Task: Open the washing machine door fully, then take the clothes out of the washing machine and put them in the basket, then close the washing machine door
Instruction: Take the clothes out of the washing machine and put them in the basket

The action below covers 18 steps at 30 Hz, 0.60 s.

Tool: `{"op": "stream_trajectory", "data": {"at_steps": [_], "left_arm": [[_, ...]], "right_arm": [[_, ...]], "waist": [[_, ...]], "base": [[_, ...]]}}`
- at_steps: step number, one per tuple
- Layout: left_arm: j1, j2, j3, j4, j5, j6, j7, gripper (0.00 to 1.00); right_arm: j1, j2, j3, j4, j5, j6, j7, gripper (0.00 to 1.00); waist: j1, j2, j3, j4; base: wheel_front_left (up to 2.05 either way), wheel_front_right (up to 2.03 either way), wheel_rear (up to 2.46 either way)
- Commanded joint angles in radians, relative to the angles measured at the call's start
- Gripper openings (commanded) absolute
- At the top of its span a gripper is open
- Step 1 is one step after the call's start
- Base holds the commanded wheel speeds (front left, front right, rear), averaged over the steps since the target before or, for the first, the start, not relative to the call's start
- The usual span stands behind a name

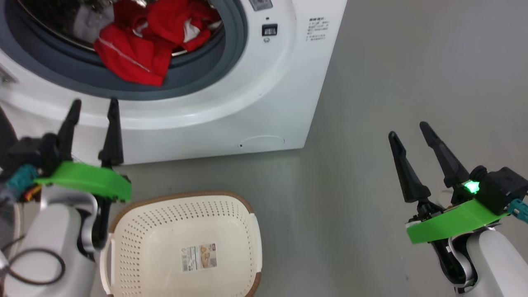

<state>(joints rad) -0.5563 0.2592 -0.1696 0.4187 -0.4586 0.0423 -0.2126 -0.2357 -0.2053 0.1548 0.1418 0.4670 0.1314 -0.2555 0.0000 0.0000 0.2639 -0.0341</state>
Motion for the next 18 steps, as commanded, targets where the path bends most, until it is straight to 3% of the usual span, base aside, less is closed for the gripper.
{"op": "stream_trajectory", "data": {"at_steps": [1,18], "left_arm": [[-0.063,0.033,0.031,0.003,-0.004,-0.011,0.000,1.00],[-0.526,0.009,0.013,0.349,-0.017,-0.098,-0.028,1.00]], "right_arm": [[-0.024,-0.001,0.011,-0.033,-0.016,-0.001,-0.006,1.00],[-0.096,0.018,-0.005,-0.121,-0.013,-0.001,-0.006,1.00]], "waist": [[0.0000,0.0000,0.070,-0.013],[0.0000,0.0000,0.311,-0.042]], "base": [[0.00,0.00,0.00],[0.00,0.00,0.00]]}}
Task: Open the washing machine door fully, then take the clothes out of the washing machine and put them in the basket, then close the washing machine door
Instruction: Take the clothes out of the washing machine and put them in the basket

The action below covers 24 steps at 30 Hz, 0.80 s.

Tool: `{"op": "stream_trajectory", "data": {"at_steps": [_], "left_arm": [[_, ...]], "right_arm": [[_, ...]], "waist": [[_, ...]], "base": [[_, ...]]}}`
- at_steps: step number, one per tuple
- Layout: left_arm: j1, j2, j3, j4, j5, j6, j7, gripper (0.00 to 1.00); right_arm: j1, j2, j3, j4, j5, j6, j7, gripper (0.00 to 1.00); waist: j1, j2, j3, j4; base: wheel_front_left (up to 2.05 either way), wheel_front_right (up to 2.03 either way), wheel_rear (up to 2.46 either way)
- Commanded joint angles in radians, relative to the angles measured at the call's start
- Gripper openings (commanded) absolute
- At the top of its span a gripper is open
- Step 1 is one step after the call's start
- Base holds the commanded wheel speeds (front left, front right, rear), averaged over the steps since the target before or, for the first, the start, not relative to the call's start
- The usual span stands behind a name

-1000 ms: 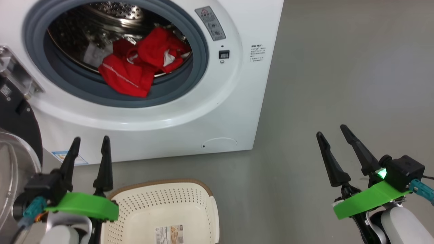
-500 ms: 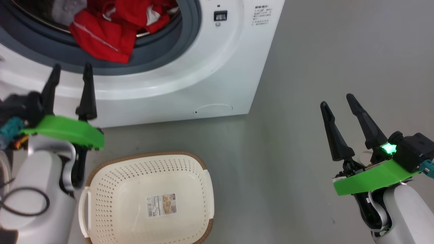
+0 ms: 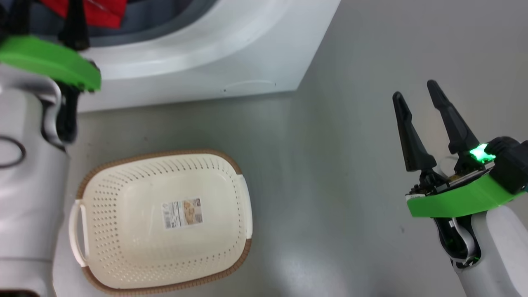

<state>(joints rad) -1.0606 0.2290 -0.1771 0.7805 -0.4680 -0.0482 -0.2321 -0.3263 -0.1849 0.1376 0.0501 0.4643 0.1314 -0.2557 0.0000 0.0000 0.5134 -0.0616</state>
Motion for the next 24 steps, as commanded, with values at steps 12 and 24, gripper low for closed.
{"op": "stream_trajectory", "data": {"at_steps": [12,24], "left_arm": [[-0.292,0.070,0.004,0.191,-0.007,-0.052,-0.018,1.00],[-0.436,0.033,0.054,0.260,-0.096,-0.075,-0.027,1.00]], "right_arm": [[-0.039,0.019,0.003,-0.053,-0.023,-0.001,-0.006,1.00],[-0.030,0.031,-0.006,-0.063,-0.032,-0.001,-0.006,1.00]], "waist": [[0.0000,0.0000,0.184,-0.061],[0.0000,0.0000,0.214,-0.075]], "base": [[0.00,0.00,0.00],[0.00,0.00,0.00]]}}
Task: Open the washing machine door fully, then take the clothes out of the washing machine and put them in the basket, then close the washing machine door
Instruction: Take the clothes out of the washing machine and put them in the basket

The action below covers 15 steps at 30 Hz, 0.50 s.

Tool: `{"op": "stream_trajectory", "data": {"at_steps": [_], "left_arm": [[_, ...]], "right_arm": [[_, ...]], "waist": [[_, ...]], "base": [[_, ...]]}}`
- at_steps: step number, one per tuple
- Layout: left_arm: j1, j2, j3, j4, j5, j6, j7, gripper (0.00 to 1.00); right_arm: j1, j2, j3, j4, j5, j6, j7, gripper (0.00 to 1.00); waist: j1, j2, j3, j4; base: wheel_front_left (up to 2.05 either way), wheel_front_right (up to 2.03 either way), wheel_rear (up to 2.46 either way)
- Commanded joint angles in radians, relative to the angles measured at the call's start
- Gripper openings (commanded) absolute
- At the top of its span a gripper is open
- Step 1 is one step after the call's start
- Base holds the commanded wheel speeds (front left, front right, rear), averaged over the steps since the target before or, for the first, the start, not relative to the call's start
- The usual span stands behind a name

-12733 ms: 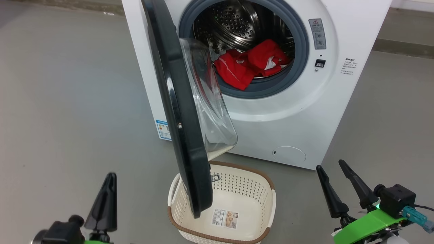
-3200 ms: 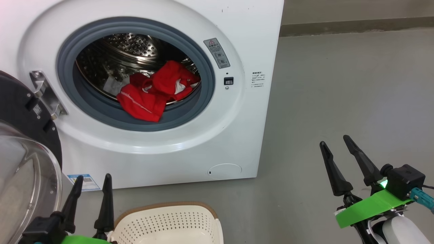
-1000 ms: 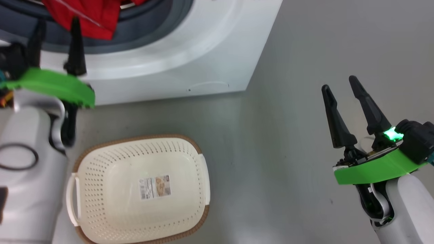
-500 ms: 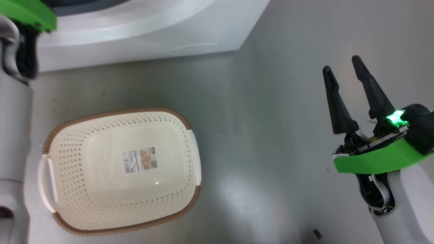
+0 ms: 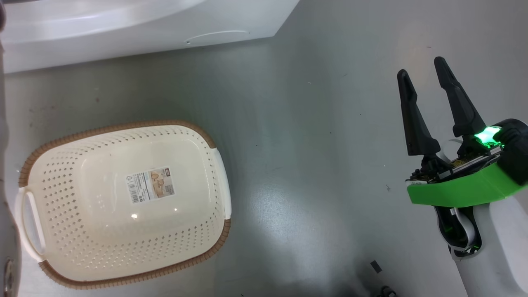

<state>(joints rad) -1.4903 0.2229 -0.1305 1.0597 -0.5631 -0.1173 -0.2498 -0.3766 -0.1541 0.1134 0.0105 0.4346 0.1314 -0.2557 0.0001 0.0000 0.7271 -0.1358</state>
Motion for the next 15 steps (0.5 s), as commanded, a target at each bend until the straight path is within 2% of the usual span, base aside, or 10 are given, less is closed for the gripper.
{"op": "stream_trajectory", "data": {"at_steps": [1,8,15], "left_arm": [[-0.013,0.035,0.008,-0.013,-0.006,-0.007,-0.010,1.00],[-0.045,0.001,0.004,0.050,-0.061,-0.012,0.017,1.00],[-0.053,-0.016,-0.025,0.068,-0.146,-0.013,0.119,1.00]], "right_arm": [[0.019,0.001,0.020,-0.022,-0.004,-0.001,-0.006,1.00],[0.014,0.006,0.024,-0.022,-0.011,-0.001,-0.006,1.00],[0.011,0.009,0.024,-0.019,-0.009,-0.001,-0.006,1.00]], "waist": [[-0.0001,0.0000,0.002,-0.001],[-0.0001,0.0000,0.015,-0.010],[-0.0001,0.0000,0.023,-0.021]], "base": [[0.00,0.00,0.00],[0.00,0.00,0.00],[0.00,0.00,0.00]]}}
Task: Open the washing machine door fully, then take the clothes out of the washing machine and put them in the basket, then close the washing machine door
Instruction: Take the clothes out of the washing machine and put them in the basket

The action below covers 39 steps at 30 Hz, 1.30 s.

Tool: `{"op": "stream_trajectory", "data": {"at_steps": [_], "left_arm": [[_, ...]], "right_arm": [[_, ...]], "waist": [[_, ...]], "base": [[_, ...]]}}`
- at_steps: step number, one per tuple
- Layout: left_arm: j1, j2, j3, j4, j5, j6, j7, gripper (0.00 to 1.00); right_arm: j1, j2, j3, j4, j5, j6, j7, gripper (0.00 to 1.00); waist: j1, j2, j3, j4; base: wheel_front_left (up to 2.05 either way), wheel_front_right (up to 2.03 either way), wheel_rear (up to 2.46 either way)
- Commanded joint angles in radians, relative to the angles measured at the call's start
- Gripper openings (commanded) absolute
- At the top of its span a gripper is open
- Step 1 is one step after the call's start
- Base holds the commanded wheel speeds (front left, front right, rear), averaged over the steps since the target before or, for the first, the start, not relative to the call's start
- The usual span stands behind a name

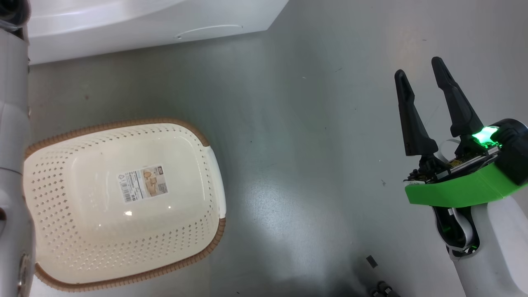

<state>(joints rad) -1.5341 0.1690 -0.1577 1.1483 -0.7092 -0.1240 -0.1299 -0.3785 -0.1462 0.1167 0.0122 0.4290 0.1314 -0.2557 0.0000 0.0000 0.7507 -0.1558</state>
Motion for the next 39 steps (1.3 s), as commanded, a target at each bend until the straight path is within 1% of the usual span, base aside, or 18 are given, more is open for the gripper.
{"op": "stream_trajectory", "data": {"at_steps": [1,3,6,13,14,15,16,26,39], "left_arm": [[-0.009,0.042,-0.003,-0.010,-0.002,-0.006,0.012,1.00],[-0.013,0.049,-0.004,0.018,-0.007,-0.005,0.031,1.00],[-0.024,0.054,-0.011,0.055,-0.001,0.013,0.048,1.00],[-0.032,0.047,-0.039,0.091,0.004,0.005,0.099,1.00],[-0.033,0.047,-0.041,0.093,0.003,0.004,0.102,0.64],[-0.034,0.047,-0.045,0.094,0.002,0.002,0.104,0.10],[-0.033,0.048,-0.050,0.094,0.004,0.001,0.105,0.00],[-0.012,0.055,-0.072,0.080,-0.003,-0.006,0.043,0.00],[0.106,0.059,-0.145,0.006,-0.036,-0.007,-0.029,0.00]], "right_arm": [[0.013,0.002,0.021,-0.020,-0.004,-0.001,-0.006,1.00],[0.015,0.004,0.020,-0.021,-0.005,-0.001,-0.006,1.00],[0.016,0.004,0.020,-0.019,-0.004,-0.001,-0.006,1.00],[0.018,0.007,0.022,-0.016,-0.010,-0.001,-0.006,1.00],[0.019,0.008,0.022,-0.017,-0.011,-0.001,-0.006,1.00],[0.019,0.008,0.022,-0.017,-0.012,-0.001,-0.006,1.00],[0.019,0.008,0.022,-0.016,-0.012,-0.001,-0.006,1.00],[0.013,0.005,0.023,-0.007,-0.007,-0.001,-0.006,1.00],[0.027,-0.002,0.034,0.012,0.000,-0.001,-0.006,1.00]], "waist": [[0.0000,0.0000,-0.001,-0.002],[0.0000,0.0000,-0.002,-0.005],[0.0000,0.0000,-0.005,-0.008],[0.0000,0.0000,-0.011,-0.009],[0.0000,0.0000,-0.011,-0.009],[0.0000,0.0000,-0.011,-0.009],[0.0000,0.0000,-0.012,-0.008],[0.0000,0.0000,-0.030,-0.009],[0.0000,0.0000,-0.135,0.013]], "base": [[0.00,0.00,0.00],[0.00,0.00,0.00],[0.00,0.00,0.00],[0.00,0.00,0.00],[0.00,0.00,0.00],[0.00,0.00,0.00],[0.00,0.00,0.00],[0.00,0.00,0.00],[0.00,0.00,0.00]]}}
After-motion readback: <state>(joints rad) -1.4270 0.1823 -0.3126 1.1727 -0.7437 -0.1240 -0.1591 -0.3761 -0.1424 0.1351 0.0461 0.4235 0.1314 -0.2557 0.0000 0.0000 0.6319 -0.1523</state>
